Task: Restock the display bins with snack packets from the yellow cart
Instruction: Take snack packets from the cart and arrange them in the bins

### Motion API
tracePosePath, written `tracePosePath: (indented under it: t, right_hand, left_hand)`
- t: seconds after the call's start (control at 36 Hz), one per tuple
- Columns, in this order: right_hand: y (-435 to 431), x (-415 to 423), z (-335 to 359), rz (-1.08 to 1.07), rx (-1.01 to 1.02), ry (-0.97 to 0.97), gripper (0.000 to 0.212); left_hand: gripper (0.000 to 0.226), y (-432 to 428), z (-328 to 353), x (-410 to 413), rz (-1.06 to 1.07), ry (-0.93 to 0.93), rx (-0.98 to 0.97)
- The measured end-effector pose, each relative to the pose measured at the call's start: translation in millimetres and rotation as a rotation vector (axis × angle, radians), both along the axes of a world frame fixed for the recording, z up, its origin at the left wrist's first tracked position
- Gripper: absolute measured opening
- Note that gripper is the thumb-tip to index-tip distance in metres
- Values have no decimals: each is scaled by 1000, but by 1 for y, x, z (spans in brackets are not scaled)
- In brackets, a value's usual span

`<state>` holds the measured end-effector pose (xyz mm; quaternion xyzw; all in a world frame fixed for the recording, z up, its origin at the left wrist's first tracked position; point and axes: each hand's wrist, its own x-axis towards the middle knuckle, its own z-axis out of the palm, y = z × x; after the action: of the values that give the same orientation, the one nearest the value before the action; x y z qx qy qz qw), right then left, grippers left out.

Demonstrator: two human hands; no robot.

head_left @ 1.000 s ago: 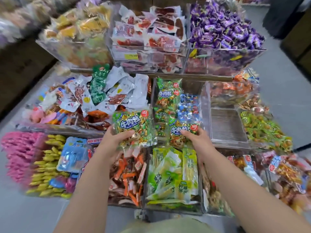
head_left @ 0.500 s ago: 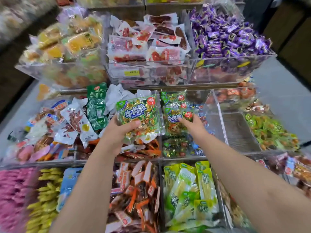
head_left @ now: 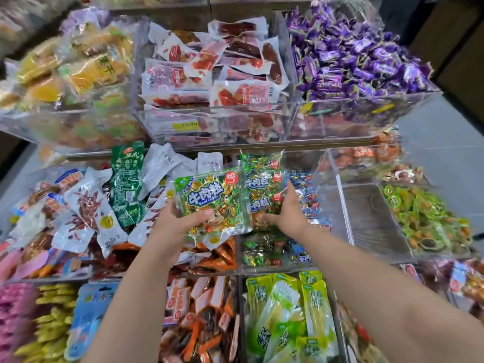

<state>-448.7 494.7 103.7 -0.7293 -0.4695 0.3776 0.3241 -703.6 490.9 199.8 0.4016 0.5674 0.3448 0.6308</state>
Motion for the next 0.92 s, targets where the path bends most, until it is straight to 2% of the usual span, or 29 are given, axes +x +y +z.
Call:
tracePosePath:
  t: [0.06, 0.14, 0.22, 0.36, 0.5, 0.56, 0.61, 0.64, 0.69, 0.72, 0.75, 0.78, 0.83, 0.86, 0.92]
  right_hand:
    - [4, -1, 0, -25, 22, -2, 120]
    - [8, -1, 2, -22, 2, -113, 122]
    - [5, 3, -1, 6, -86, -177, 128]
    - [2, 8, 1, 5, -146, -74, 135]
    - [-7, 16, 9, -8, -118, 33, 130]
    - [-12, 19, 15, -35, -76, 67, 121]
    - [-19, 18, 27, -100, 7, 84, 100]
    - [-24, 17, 35, -144, 67, 96, 83]
    - [-33, 16, 54, -193, 184, 192, 42]
    - [-38, 14, 63, -167, 197, 278, 30]
    - [-43, 12, 72, -90, 175, 356, 32]
    - [-47, 9, 79, 13, 130, 409, 48]
    - [-51, 2, 85, 137, 23, 403, 89]
    - [-51, -1, 84, 144, 0, 372, 98]
    - [-51, 0, 83, 92, 4, 345, 92]
  left_hand:
    - [134, 0, -1, 1, -4, 14, 4]
    - [126, -1, -3, 0, -4, 23, 9]
    - [134, -5, 0, 4, 8, 20, -1]
    - [122, -11, 0, 12, -24, -17, -1]
    - [120, -14, 3, 23, -57, -20, -10]
    - [94, -14, 2, 28, -69, -27, 7]
    - [69, -16, 4, 32, -126, -37, 35]
    - [73, -16, 3, 35, -149, -29, 41]
    - [103, -15, 3, 40, -150, -7, 49]
    - [118, -15, 3, 44, -146, 5, 48]
    - [130, -15, 4, 47, -157, 17, 50]
    - [134, -15, 4, 50, -175, 21, 56]
    - [124, -16, 2, 55, -207, 30, 70]
    - [123, -16, 3, 58, -213, 44, 72]
    - [141, -15, 3, 62, -184, 68, 67]
